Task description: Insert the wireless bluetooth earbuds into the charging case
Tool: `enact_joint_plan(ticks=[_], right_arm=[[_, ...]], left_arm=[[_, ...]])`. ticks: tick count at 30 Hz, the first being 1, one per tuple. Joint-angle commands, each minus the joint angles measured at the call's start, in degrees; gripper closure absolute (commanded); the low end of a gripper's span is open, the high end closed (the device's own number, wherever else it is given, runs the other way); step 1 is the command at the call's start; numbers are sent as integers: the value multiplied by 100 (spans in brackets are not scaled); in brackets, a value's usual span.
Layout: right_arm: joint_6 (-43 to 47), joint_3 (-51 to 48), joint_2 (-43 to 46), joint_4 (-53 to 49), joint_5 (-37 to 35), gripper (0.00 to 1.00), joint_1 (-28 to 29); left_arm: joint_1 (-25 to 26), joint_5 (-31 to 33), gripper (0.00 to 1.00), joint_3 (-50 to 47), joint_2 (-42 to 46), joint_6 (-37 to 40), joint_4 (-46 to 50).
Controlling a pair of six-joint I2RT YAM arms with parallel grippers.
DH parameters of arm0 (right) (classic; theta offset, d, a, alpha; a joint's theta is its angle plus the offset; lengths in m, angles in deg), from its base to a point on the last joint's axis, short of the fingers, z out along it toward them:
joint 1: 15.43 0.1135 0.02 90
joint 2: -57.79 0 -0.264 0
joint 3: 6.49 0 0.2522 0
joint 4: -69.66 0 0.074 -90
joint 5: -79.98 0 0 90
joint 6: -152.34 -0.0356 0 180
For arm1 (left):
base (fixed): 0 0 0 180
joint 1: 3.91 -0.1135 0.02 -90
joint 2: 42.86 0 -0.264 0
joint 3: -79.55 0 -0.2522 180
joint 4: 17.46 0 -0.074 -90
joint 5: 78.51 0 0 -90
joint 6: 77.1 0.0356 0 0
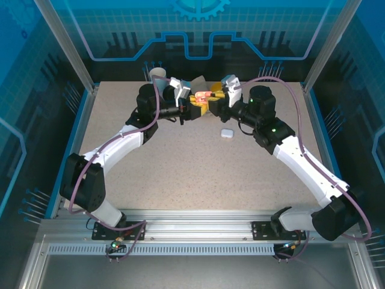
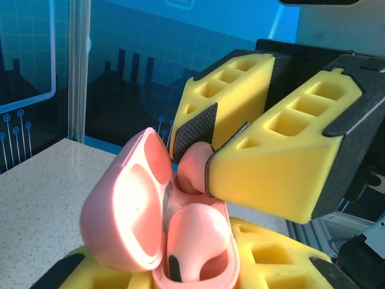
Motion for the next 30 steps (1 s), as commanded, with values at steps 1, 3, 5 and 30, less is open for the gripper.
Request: enact_joint_plan(ticks=[1,3,5,30], right_arm=[[218,126,80,-274,83,74,234],[212,150,51,-274,65,73,247],[214,192,16,-281,46,71,268],[-428,478,-61,-131,-517,40,80]], left_arm=[[1,145,100,231,-60,-16,-242],[0,128,100,233,-70,-37,-269],[2,103,100,218,-84,-52,-282],[24,-40,100,70,-90,-94,-425]])
